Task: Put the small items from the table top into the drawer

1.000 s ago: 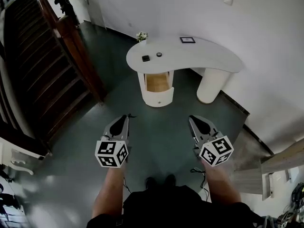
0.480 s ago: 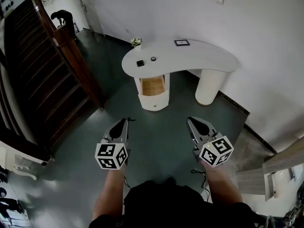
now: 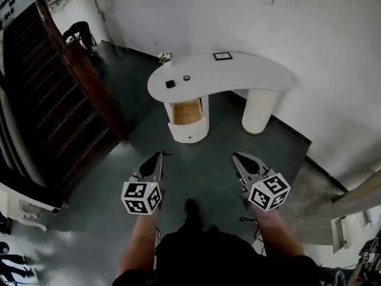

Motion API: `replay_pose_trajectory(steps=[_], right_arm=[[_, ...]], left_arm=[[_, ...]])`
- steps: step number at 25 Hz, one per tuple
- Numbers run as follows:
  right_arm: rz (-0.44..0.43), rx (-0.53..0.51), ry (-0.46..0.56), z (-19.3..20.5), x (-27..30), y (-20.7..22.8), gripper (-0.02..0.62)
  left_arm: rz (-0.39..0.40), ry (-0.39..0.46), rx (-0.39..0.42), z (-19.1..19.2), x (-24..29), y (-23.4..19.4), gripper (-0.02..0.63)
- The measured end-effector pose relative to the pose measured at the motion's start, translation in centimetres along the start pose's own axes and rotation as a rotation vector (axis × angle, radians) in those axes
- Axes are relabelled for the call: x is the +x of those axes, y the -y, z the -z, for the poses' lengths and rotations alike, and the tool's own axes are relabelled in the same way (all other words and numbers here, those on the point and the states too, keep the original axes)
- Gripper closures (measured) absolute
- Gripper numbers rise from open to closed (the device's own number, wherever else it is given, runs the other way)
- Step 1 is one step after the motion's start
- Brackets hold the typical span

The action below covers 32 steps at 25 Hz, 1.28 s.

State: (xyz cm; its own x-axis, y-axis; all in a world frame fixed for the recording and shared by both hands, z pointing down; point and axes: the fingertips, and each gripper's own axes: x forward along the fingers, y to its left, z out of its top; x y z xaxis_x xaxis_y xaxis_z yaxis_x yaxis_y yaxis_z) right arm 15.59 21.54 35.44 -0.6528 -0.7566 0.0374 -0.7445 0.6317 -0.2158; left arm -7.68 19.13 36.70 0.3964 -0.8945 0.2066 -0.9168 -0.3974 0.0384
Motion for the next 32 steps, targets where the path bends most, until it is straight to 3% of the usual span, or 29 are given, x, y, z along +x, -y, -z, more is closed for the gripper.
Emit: replay_pose_trajectory(steps=[11,32], right_arm=[[-0.002,0.005,-0.039,0.6,4.8,2.4,0.583],[-0.006,0.000,-0.185,1.7,24.9,5.8,0.583]], left_arm=[[0.010,-0.001,-0.026,0.5,4.6,-3.1,0.586],[0.043,-0.029,-0.111,1.1,17.2,-18.4,0.584]])
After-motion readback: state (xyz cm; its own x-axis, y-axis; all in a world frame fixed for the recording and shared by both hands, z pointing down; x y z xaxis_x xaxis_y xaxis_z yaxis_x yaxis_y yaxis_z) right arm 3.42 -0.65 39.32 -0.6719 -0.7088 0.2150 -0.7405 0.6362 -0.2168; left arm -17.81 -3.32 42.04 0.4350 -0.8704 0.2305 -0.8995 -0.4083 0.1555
